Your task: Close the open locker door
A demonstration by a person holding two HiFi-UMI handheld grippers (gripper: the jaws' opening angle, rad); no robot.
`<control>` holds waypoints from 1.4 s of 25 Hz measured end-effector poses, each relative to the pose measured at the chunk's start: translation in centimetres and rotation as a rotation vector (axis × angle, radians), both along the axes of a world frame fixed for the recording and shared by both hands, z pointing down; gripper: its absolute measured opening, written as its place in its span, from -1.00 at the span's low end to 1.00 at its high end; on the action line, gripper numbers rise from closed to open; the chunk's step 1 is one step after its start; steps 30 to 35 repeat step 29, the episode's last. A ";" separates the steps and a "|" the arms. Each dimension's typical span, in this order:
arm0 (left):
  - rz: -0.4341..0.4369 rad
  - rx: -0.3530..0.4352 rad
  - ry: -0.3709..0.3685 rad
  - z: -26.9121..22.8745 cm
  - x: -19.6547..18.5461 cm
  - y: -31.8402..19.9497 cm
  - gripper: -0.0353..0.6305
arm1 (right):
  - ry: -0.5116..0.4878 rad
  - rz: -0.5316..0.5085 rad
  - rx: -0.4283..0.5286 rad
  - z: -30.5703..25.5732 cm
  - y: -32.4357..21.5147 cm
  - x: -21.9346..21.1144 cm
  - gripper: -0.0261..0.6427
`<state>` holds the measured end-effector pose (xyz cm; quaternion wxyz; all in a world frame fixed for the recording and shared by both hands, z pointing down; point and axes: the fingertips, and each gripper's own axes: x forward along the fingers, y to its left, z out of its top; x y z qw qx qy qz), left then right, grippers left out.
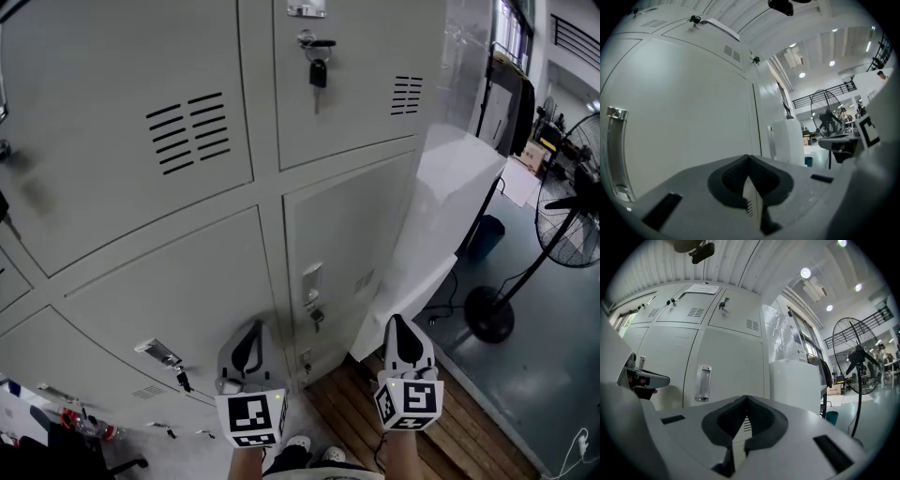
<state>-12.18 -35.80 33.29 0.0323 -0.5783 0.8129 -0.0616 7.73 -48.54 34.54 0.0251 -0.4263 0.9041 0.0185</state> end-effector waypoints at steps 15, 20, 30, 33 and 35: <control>-0.001 0.008 -0.001 -0.2 -0.2 0.0 -0.90 | 0.006 0.001 0.005 -0.2 0.0 -0.3 -0.87; 0.000 0.004 0.002 -0.1 -0.1 -0.1 -0.90 | 0.011 -0.002 0.006 -0.2 0.0 -0.3 -0.87; 0.015 0.002 -0.024 -0.1 -0.1 -0.1 -0.90 | 0.014 -0.002 0.011 -0.3 0.1 -0.4 -0.87; 0.015 0.002 -0.024 -0.1 -0.1 -0.1 -0.90 | 0.014 -0.002 0.011 -0.3 0.1 -0.4 -0.87; 0.015 0.002 -0.024 -0.1 -0.1 -0.1 -0.90 | 0.014 -0.002 0.011 -0.3 0.1 -0.4 -0.87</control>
